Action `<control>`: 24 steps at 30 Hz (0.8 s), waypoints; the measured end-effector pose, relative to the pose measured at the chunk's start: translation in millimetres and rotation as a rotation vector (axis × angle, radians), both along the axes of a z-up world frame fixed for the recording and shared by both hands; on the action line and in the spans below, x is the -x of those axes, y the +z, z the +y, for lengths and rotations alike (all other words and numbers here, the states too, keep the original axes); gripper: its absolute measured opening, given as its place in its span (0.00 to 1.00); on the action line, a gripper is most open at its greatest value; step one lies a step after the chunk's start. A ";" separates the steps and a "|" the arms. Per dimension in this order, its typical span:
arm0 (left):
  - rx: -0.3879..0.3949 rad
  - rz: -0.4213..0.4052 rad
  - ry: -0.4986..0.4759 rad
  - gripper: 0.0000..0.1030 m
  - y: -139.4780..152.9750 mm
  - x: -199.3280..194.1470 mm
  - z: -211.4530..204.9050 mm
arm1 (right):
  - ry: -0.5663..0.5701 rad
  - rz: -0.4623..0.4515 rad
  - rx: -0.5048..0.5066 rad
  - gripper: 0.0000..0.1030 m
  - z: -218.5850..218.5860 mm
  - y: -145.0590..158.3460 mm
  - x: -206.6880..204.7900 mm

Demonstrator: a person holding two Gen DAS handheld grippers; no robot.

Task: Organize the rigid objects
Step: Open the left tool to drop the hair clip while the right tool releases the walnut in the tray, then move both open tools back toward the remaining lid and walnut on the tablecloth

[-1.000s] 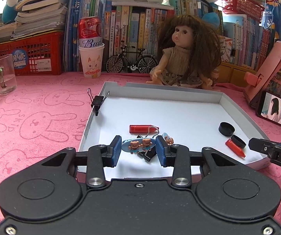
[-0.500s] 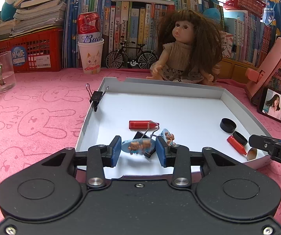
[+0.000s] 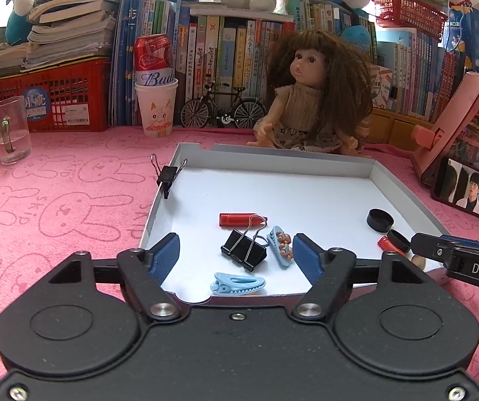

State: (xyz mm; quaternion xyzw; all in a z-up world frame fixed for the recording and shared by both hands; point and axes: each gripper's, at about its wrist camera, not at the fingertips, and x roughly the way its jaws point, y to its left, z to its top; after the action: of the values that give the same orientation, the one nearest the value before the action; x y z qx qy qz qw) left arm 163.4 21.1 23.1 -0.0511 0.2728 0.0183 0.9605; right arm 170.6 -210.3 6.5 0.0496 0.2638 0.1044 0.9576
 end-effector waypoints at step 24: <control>-0.009 -0.049 -0.070 0.82 16.0 54.5 -6.2 | 0.039 -0.049 -0.011 0.88 -7.7 16.0 40.0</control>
State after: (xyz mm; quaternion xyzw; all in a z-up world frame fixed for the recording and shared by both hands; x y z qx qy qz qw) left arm 108.9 15.0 39.1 -0.0374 0.2508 -0.0153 0.9672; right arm 130.6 -218.0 22.5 0.0471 0.2407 0.1256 0.9613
